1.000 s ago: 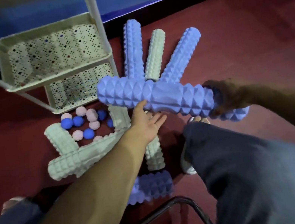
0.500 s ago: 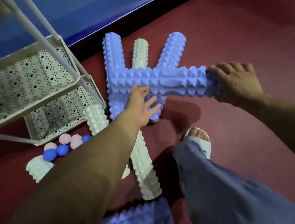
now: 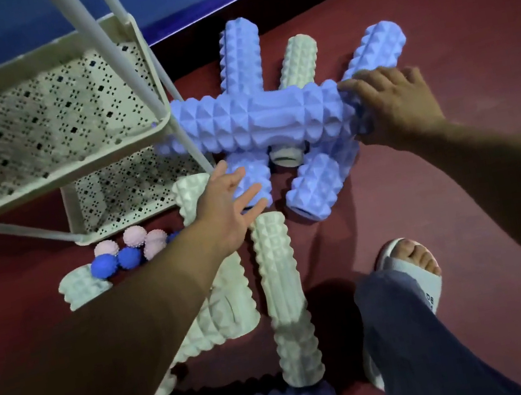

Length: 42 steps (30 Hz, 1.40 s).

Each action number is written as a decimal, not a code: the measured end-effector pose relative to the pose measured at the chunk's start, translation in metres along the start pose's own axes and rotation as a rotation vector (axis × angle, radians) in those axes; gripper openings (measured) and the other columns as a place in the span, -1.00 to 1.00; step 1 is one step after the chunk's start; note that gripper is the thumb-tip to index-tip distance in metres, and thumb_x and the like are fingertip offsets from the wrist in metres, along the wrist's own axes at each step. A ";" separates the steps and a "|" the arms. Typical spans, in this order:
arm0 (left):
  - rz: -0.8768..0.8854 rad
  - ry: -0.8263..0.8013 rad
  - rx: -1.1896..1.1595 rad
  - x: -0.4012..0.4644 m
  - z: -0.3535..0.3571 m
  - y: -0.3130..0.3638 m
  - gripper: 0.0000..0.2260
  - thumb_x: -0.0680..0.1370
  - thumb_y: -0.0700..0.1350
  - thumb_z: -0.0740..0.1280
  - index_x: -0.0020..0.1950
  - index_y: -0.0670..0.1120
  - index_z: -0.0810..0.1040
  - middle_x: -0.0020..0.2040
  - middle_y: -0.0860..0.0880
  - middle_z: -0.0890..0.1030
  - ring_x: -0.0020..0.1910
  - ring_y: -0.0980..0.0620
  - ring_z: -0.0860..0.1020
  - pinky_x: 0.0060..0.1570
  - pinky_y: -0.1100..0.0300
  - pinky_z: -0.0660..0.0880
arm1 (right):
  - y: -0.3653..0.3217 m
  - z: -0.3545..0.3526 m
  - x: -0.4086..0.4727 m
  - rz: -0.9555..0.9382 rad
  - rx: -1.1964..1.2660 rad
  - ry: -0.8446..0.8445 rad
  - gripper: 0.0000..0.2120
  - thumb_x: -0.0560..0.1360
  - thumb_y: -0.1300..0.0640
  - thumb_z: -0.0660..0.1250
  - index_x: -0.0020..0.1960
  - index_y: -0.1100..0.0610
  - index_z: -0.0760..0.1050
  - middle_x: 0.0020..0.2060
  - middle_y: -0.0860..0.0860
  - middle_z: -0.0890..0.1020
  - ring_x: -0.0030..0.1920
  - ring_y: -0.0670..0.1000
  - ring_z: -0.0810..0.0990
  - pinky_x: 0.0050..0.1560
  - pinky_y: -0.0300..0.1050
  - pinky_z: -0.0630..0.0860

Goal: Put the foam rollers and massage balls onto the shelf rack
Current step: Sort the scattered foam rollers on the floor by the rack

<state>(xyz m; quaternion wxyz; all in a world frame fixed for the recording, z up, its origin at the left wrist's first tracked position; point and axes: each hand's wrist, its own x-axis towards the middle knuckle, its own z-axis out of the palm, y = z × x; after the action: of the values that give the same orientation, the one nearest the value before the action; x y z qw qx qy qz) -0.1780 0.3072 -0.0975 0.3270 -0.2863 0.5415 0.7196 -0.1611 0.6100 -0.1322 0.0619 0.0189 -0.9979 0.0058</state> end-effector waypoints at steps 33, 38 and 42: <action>0.238 0.217 -0.026 0.031 -0.106 0.030 -0.52 0.59 -0.21 0.22 0.48 0.09 0.28 0.33 0.00 0.51 0.08 -0.10 0.60 0.00 0.04 0.53 | -0.082 0.027 0.081 0.891 1.133 0.362 -0.49 0.26 -0.07 0.44 0.17 0.05 0.53 -0.10 -0.14 0.65 -0.12 -0.13 0.61 0.04 -0.16 0.57; 0.266 0.292 -0.006 0.036 -0.126 0.041 -0.52 0.60 -0.22 0.21 0.45 0.14 0.24 0.26 0.01 0.53 0.11 -0.11 0.60 -0.04 0.04 0.52 | -0.144 0.033 0.102 0.662 1.130 0.317 -0.35 0.34 -0.05 0.46 0.40 -0.03 0.39 0.01 -0.19 0.59 -0.05 -0.17 0.59 0.09 -0.20 0.54; 0.260 0.318 0.058 0.046 -0.139 0.042 -0.59 0.61 -0.21 0.21 0.41 0.13 0.30 0.11 0.07 0.58 0.00 -0.04 0.62 -0.10 0.07 0.53 | -0.176 0.050 0.103 0.484 1.124 0.201 -0.27 0.43 -0.05 0.40 0.53 -0.17 0.20 0.30 -0.13 0.51 0.16 -0.30 0.48 0.18 -0.24 0.46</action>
<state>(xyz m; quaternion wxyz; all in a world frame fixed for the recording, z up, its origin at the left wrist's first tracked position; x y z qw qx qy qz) -0.2308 0.1716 -0.1426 0.1501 -0.3147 0.6391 0.6856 -0.2623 0.4293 -0.1672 0.1332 -0.1790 -0.8075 0.5460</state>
